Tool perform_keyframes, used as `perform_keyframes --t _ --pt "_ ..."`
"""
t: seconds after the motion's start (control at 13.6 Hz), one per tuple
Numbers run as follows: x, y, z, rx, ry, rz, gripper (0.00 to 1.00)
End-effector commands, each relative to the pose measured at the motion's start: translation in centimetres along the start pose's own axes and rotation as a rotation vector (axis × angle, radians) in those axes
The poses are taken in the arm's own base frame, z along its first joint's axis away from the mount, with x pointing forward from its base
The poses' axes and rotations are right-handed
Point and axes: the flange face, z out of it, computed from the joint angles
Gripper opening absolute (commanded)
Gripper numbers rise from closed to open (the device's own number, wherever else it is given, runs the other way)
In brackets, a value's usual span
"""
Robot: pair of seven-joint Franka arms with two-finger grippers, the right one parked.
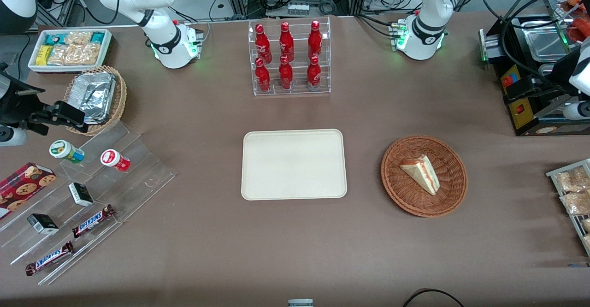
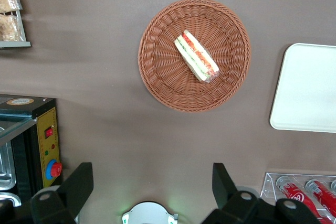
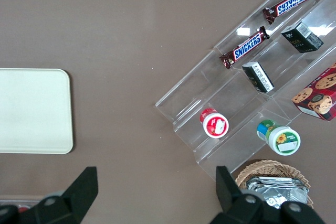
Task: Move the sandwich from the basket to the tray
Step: 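Move the left gripper down over the sandwich in the wicker basket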
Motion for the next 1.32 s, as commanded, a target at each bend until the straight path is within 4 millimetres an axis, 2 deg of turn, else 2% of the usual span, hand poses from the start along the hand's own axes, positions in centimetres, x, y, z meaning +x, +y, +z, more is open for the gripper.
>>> perform_keyframes --t 0.0,0.22,0.37,0.51,0.59,0.73,0.95,1.1,1.25 --pt "-0.2 0.1 -0.7 0.010 0.009 0.013 1.00" --pt "0.5 -0.2 0.2 0.039 0.003 0.003 1.00" --pt "2.1 -0.5 2.1 0.045 -0.004 -0.019 1.00" --pt "4.1 -0.8 6.0 0.060 -0.058 -0.061 1.00" --pt "4.9 -1.0 8.5 0.061 -0.048 -0.175 1.00" --pt "5.7 -0.5 12.4 0.062 -0.023 -0.394 1.00" --pt "6.4 0.2 18.0 0.025 0.034 -0.565 1.00" --pt "7.3 2.1 21.6 0.007 0.068 -0.632 1.00" --pt "8.5 4.9 24.5 -0.007 0.087 -0.728 1.00"
